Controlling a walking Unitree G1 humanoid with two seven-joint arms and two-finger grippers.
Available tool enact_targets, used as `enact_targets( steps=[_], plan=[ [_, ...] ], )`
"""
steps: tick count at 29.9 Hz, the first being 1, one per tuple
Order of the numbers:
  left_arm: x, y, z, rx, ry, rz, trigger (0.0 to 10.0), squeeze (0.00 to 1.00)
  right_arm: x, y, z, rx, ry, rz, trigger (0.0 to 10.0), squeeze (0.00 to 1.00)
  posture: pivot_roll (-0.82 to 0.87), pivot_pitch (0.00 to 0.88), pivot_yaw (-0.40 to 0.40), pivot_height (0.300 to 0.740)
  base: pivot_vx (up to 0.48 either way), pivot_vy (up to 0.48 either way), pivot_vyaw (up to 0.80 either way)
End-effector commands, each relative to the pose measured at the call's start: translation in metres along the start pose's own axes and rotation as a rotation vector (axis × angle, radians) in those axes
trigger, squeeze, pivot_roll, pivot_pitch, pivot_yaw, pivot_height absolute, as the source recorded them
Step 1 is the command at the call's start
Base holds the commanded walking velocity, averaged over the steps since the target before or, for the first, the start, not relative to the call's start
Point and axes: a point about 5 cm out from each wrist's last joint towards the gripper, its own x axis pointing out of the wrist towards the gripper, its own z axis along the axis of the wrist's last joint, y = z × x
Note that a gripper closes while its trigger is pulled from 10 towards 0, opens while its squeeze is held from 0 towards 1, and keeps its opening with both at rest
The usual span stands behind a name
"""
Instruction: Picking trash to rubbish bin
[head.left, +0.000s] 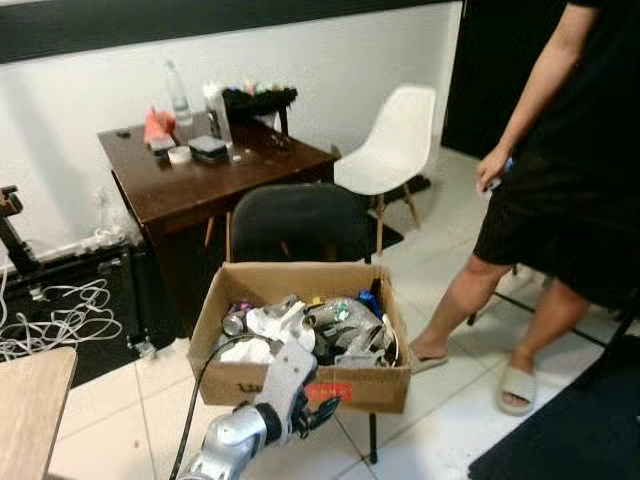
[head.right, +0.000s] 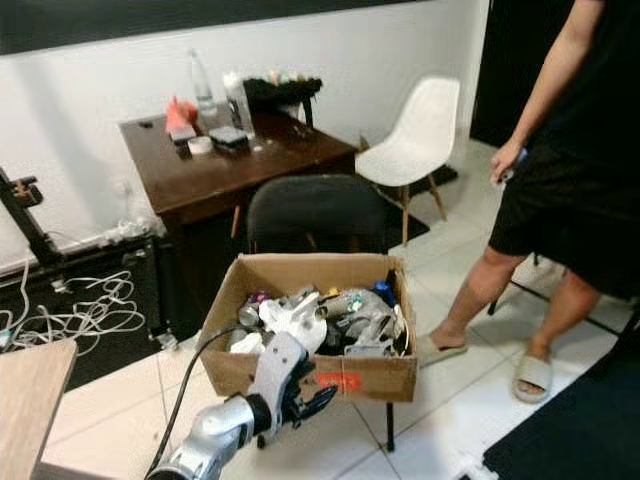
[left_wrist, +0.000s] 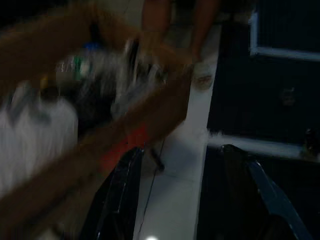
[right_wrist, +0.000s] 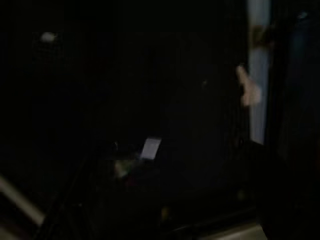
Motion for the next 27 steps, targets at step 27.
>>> enact_targets(
  steps=[27],
  plan=[
    [-0.116, -0.041, -0.171, -0.345, 0.734, 0.296, 10.0, 0.00, 0.000, -0.002, 0.021, 0.008, -0.068, 0.030, 10.0, 0.00, -0.23, 0.071, 0.115, 0.740, 0.000, -0.159, 0.03]
  ],
)
